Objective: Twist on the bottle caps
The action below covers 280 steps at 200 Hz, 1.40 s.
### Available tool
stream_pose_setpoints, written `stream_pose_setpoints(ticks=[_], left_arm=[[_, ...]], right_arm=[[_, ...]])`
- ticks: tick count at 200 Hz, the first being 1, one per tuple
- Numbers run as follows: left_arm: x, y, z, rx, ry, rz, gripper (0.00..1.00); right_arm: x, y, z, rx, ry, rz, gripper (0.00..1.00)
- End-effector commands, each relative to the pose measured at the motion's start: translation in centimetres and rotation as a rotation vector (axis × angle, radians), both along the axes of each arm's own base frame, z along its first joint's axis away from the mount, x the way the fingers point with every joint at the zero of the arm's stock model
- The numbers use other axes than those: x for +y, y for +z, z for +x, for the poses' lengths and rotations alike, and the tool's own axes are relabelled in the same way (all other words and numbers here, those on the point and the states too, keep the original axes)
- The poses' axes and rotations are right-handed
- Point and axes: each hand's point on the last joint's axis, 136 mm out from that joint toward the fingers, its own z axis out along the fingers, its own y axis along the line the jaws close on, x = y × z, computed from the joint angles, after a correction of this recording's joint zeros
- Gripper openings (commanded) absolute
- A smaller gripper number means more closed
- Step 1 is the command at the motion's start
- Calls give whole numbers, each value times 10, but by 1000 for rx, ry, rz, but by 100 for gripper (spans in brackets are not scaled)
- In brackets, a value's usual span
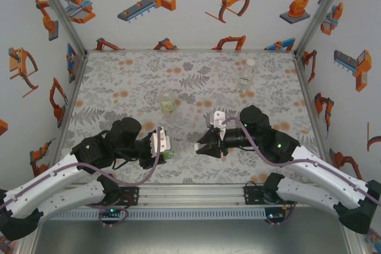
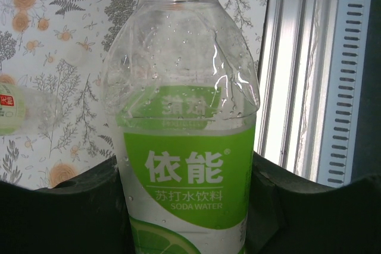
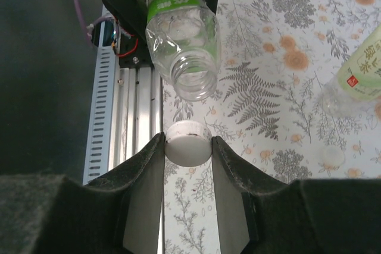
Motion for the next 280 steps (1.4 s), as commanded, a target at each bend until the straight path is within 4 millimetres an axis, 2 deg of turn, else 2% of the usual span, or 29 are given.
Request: stream_pose_setpoints(ticks=[1,138,213,280], left_arm=[[0,4,-9,-7,-52,-12,0],[-1,4,-16,16,-86,-17,0],[0,10,-20,13,-102,-46,0],[-2,10,-22,20,-111,-49,0]], right_arm=[[9,17,-4,-45,58,66,0],[21,43,-11,-15,143,126,0],[25,37,-10,-4,156,83,0],[27,41,-13,2,185,92,0]])
